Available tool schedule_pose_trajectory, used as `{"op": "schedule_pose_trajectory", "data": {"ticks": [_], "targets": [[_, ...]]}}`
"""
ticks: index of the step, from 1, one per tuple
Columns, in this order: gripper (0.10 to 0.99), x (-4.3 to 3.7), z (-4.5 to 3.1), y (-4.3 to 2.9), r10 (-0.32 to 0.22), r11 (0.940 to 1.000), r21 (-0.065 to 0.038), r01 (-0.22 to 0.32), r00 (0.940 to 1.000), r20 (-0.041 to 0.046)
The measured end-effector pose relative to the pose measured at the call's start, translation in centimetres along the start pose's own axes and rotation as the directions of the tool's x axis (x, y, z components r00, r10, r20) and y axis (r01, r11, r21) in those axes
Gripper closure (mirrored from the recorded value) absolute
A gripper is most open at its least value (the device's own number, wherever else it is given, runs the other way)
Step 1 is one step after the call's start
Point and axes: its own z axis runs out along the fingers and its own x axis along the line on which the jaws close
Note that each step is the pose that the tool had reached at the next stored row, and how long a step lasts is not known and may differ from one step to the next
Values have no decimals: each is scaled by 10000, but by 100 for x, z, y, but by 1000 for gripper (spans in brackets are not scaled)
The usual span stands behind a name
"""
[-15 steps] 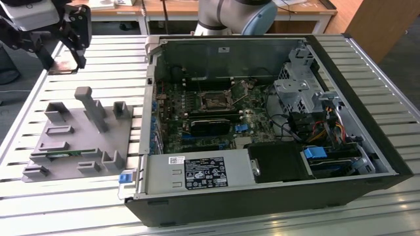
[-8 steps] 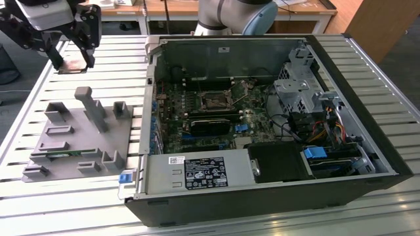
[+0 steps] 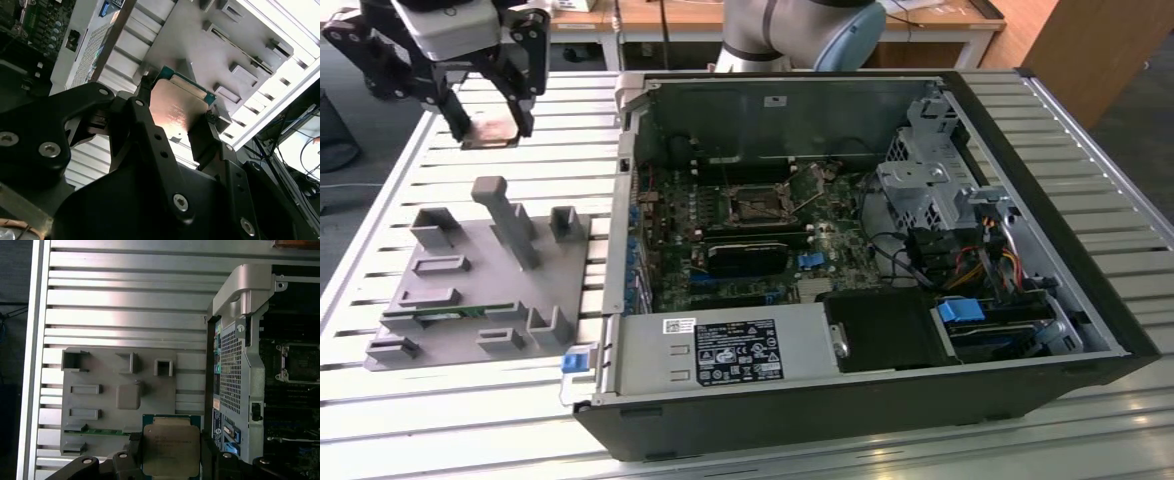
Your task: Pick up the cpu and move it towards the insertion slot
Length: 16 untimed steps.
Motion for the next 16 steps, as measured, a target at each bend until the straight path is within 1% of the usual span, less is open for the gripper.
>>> {"op": "schedule_pose_trajectory", "data": {"ticks": [16], "targets": [[541,-338,-2,8,2,10000,0,-2,10000,0]]}}
